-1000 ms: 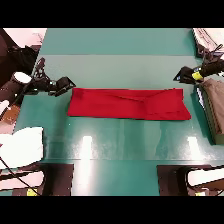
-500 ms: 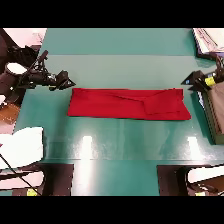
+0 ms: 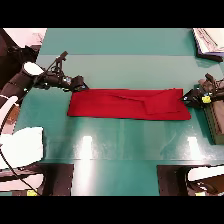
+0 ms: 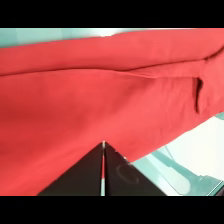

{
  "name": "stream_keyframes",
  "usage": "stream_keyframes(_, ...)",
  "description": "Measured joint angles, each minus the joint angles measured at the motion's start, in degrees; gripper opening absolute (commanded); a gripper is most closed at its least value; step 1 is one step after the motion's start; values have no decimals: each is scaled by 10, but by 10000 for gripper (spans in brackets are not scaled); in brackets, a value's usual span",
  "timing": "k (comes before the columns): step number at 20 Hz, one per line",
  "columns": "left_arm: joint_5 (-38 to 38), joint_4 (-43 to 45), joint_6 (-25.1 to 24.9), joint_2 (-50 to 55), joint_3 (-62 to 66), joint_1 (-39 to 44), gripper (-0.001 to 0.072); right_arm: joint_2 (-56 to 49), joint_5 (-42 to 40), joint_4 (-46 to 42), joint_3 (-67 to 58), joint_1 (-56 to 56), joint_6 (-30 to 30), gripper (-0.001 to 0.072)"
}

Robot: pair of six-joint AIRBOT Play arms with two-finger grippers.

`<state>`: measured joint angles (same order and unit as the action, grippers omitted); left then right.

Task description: Fold the shirts.

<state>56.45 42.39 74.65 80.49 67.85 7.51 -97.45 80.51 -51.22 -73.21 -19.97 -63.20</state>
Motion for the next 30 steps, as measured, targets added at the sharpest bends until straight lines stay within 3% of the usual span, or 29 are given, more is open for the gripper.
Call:
stream_keyframes(3, -12, 1, 0, 1, 0, 26, 25, -14, -2, 21, 10, 6, 15, 628)
stream_keyframes(8, -47, 5, 7, 7, 1, 73, 24, -30, 2, 30, 14, 38, 40, 18)
stream_keyframes(14, -97, 6, 29, 73, 51, 137, 25, -14, 53, 42, -37, 56, 42, 13)
stream_keyframes(24, -82, 6, 75, 298, 263, 233, 24, 95, 117, 74, -226, 188, -101, 12)
stream_keyframes(30, -85, 17, 100, 337, 295, 243, 25, 105, 93, 80, -301, 295, -139, 12)
